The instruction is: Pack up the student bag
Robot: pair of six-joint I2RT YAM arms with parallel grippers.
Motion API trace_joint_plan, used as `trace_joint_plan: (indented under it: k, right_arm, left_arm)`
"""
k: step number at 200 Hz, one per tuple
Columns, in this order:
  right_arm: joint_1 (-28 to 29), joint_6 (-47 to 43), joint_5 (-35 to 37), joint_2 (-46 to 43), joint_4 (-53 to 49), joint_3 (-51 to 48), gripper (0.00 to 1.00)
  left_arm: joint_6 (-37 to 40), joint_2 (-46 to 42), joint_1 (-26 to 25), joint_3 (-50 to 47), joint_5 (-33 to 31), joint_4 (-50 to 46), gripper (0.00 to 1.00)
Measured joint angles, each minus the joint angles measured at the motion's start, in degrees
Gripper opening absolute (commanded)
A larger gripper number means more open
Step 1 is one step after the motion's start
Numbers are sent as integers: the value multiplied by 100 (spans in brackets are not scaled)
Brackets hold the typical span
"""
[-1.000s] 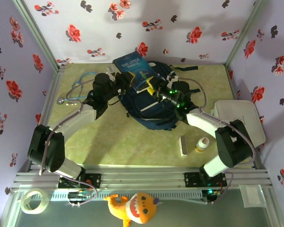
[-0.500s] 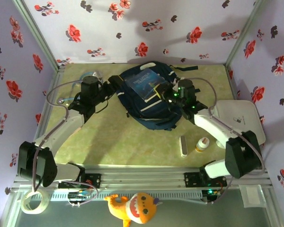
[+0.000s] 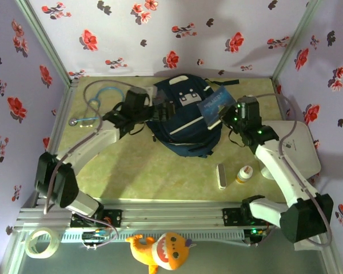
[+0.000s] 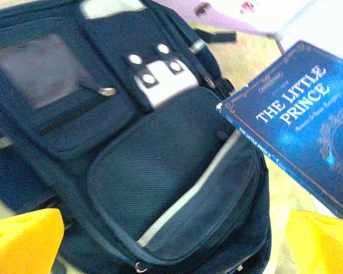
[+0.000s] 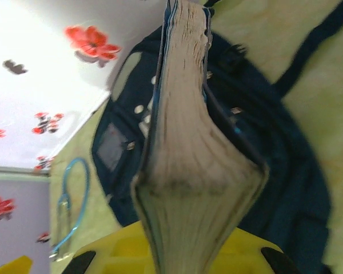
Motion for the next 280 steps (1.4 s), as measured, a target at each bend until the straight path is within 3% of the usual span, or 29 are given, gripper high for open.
trace_joint_plan:
  k: [63, 94, 176, 280]
  right_arm:
    - [-319, -160, 702, -564, -730, -96, 3]
    - [-378, -114, 826, -730, -780, -267, 2]
    - [-411, 109, 874, -855, -905, -509, 0]
    - [-431, 382, 822, -874, -896, -671, 0]
  left_arm:
    - [1513, 1698, -1211, 1456, -509, -861, 100]
    - [2048, 2647, -1504, 2446, -590, -1331, 85]
    - [2826, 4247, -1569, 4406, -1056, -2769, 54]
    - [2754, 4830, -1589, 5147, -1333, -3407, 40]
